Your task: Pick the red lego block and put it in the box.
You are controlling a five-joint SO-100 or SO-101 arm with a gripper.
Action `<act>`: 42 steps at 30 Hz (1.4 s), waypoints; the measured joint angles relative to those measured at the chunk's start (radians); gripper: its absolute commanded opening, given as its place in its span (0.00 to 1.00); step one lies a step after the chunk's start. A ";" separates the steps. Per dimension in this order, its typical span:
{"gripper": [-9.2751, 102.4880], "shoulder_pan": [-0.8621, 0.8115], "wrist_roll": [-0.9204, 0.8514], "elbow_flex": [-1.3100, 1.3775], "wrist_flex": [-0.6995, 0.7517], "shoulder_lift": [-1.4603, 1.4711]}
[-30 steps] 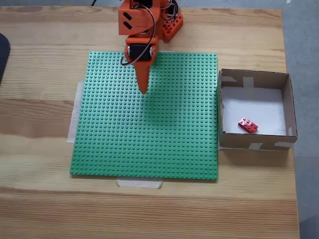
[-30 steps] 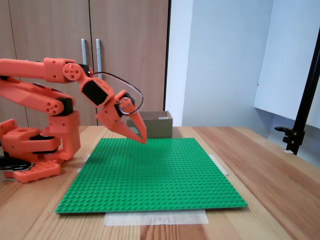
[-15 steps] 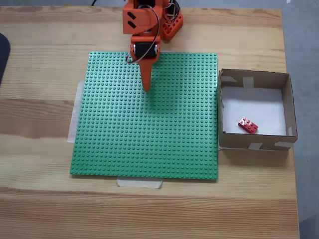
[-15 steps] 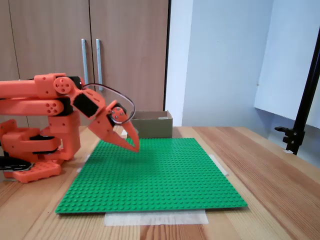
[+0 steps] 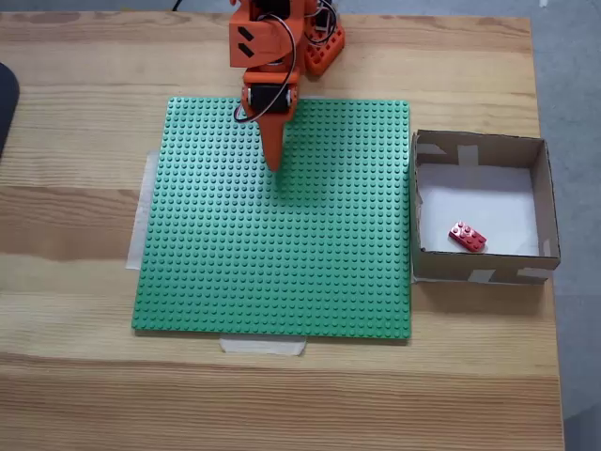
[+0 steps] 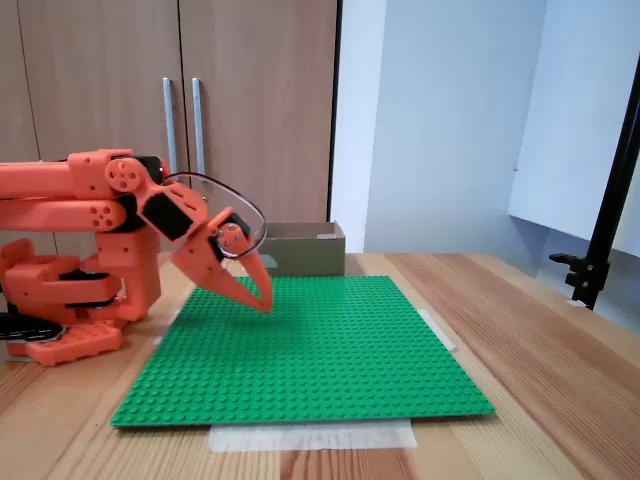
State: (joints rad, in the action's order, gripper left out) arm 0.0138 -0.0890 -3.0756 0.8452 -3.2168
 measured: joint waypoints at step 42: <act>0.08 -0.012 -0.023 -0.097 -0.078 0.000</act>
State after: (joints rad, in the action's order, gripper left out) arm 0.0015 -0.1120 -3.1723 0.7670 -3.2168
